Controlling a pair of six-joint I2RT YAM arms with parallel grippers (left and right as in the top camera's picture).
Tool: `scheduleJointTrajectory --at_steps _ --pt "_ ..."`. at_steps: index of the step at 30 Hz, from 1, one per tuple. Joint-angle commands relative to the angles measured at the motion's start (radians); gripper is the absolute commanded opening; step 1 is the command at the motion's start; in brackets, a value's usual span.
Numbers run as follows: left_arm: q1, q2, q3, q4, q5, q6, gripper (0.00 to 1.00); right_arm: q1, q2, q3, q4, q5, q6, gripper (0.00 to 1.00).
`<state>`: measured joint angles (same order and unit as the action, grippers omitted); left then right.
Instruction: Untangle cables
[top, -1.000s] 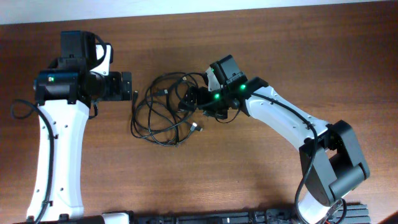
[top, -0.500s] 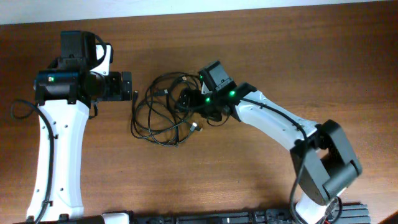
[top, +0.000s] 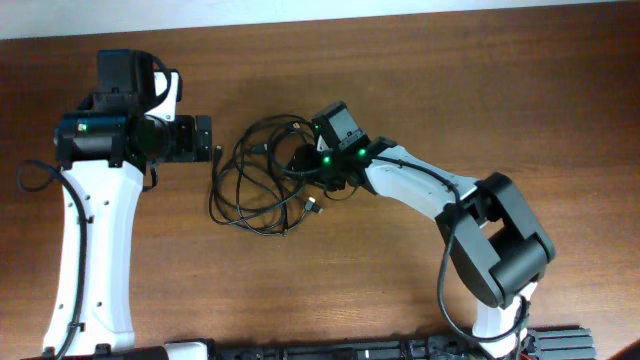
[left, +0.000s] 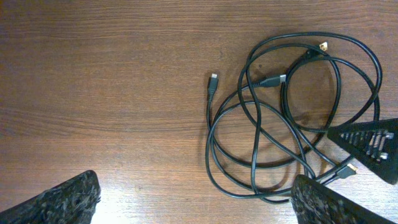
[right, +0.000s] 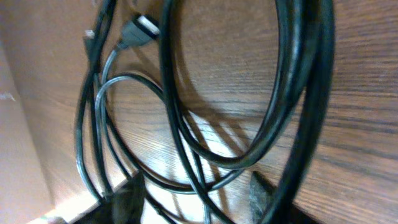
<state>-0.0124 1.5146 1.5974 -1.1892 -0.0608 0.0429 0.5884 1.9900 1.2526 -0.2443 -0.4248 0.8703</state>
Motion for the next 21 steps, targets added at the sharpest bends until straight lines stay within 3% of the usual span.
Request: scheduleJointTrajectory --at_steps 1,2,4,5,14,21 --pt "0.004 0.002 0.01 -0.002 -0.007 0.015 0.99 0.032 0.017 -0.004 0.029 -0.019 0.003 0.29" --pt "0.004 0.002 0.01 -0.002 -0.008 0.015 0.99 0.038 0.017 -0.004 0.038 -0.019 0.003 0.25" --pt "0.004 0.002 0.01 -0.002 -0.008 0.015 0.99 0.054 0.017 -0.004 0.053 -0.019 0.003 0.08" --pt "0.004 0.002 0.01 -0.002 -0.007 0.015 0.99 0.056 0.017 -0.004 0.054 -0.02 0.003 0.04" --pt "0.004 0.002 0.01 -0.002 -0.007 0.015 0.99 0.019 -0.036 -0.003 0.077 -0.08 -0.058 0.04" --pt "0.004 0.002 0.01 -0.002 -0.008 0.015 0.99 -0.025 -0.233 -0.003 0.03 0.009 -0.163 0.04"
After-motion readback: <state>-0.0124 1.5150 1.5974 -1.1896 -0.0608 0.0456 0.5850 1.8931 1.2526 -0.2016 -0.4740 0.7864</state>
